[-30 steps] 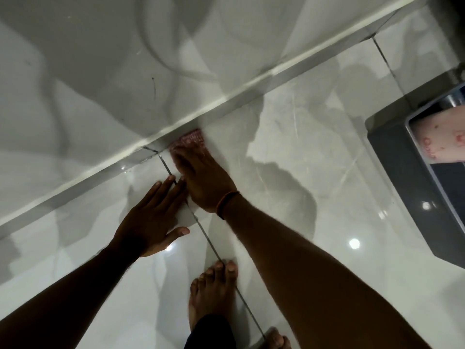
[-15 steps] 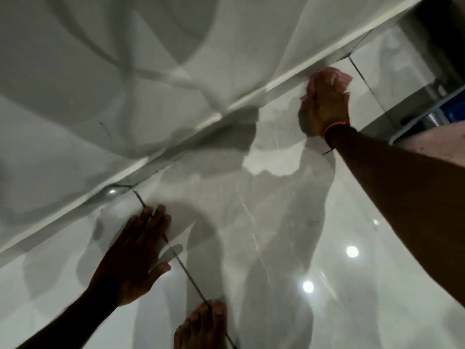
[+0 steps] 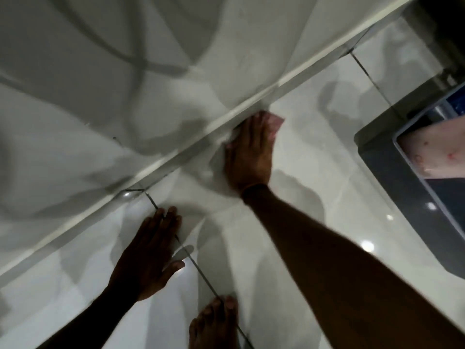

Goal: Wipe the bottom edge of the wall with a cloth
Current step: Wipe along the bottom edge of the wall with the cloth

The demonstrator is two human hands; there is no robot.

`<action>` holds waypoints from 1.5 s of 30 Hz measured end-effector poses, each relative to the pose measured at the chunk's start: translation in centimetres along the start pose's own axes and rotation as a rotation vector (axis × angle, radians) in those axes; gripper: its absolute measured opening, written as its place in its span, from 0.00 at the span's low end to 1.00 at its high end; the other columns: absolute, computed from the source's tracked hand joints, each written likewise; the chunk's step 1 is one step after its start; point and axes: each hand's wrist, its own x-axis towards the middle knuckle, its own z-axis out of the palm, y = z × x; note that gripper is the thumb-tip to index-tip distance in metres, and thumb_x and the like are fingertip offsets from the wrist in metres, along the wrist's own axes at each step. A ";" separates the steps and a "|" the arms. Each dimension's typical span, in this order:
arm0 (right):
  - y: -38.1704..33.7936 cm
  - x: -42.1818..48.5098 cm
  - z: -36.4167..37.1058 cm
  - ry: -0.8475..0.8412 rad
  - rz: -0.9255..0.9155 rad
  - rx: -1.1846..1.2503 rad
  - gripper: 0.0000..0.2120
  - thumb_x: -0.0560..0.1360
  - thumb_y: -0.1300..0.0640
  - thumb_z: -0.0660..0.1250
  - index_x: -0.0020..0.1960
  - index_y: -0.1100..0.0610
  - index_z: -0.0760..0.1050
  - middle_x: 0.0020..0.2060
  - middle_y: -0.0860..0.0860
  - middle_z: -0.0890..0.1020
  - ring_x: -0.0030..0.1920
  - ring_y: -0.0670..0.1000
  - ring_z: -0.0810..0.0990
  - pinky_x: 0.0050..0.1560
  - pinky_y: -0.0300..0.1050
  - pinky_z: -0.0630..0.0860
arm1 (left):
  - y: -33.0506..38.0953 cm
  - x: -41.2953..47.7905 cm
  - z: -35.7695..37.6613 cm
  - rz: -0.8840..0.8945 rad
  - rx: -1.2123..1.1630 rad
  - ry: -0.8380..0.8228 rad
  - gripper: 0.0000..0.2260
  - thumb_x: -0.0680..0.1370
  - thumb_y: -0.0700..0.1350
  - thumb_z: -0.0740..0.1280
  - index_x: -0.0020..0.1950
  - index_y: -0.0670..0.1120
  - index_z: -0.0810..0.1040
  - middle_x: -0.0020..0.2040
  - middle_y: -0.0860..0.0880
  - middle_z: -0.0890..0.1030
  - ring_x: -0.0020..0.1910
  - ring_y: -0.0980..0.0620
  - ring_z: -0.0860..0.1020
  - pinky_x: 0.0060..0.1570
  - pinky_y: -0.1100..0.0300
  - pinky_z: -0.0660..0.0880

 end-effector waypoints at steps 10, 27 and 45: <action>-4.9 -8.6 3.0 -0.388 -0.860 0.001 0.29 0.80 0.58 0.61 0.81 0.57 0.64 0.81 0.55 0.67 0.82 0.60 0.60 0.83 0.60 0.54 | -0.2 -0.7 0.7 0.020 -0.014 0.017 0.41 0.82 0.69 0.52 0.85 0.41 0.51 0.86 0.38 0.54 0.85 0.38 0.50 0.82 0.41 0.51; 16.3 12.4 -9.4 -0.231 -0.076 -0.233 0.29 0.83 0.50 0.50 0.82 0.57 0.56 0.83 0.60 0.58 0.82 0.65 0.55 0.80 0.71 0.55 | -0.2 -0.7 1.0 0.040 -0.001 0.088 0.39 0.83 0.67 0.50 0.85 0.42 0.52 0.85 0.38 0.56 0.84 0.36 0.55 0.80 0.40 0.54; -1.8 -5.4 1.4 -0.182 -0.315 0.204 0.35 0.71 0.71 0.58 0.79 0.65 0.65 0.79 0.66 0.65 0.81 0.70 0.58 0.84 0.63 0.49 | 0.8 -0.7 -0.6 -0.001 0.082 -0.046 0.40 0.83 0.68 0.49 0.85 0.41 0.51 0.86 0.39 0.52 0.85 0.36 0.53 0.80 0.39 0.56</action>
